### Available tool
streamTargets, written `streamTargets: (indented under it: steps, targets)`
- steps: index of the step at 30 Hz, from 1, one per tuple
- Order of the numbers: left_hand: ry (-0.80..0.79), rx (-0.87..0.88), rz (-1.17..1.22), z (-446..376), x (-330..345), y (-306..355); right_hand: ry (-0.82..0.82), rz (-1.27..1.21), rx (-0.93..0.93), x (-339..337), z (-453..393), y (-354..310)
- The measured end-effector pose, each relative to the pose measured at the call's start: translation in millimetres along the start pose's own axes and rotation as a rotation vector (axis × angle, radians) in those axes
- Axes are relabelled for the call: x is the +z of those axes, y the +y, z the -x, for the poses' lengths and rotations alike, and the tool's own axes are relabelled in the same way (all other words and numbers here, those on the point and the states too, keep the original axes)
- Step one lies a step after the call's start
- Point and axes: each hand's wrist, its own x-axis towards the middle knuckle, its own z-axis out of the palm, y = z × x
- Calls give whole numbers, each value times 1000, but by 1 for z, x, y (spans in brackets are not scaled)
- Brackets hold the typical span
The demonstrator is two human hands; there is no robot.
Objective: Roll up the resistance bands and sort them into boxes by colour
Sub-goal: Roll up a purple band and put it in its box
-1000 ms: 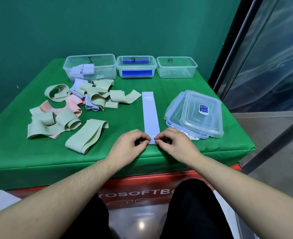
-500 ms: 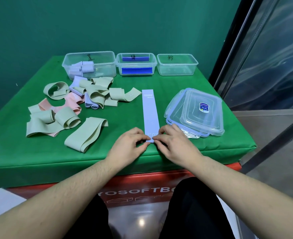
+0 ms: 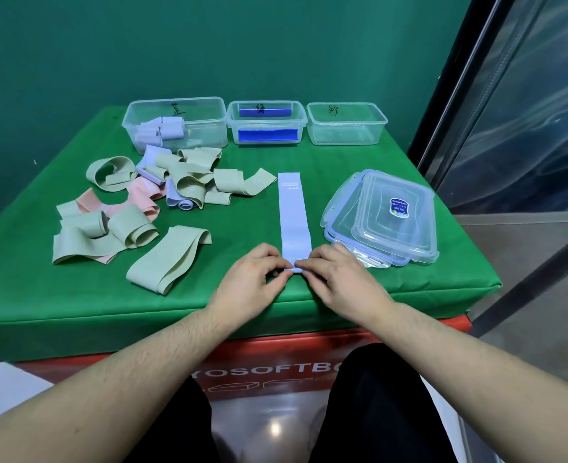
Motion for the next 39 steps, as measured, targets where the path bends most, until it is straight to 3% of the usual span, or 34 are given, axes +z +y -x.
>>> streamTargets:
  steps: [22, 33, 39]
  targets:
    - [2, 47, 52, 3, -3, -1, 74, -106, 64, 1, 10, -1]
    - [-12, 18, 62, 3, -4, 1, -23, -156, 95, -3, 2, 0]
    - [-11, 3, 54, 1, -3, 1, -72, -283, 201, -5, -6, 0]
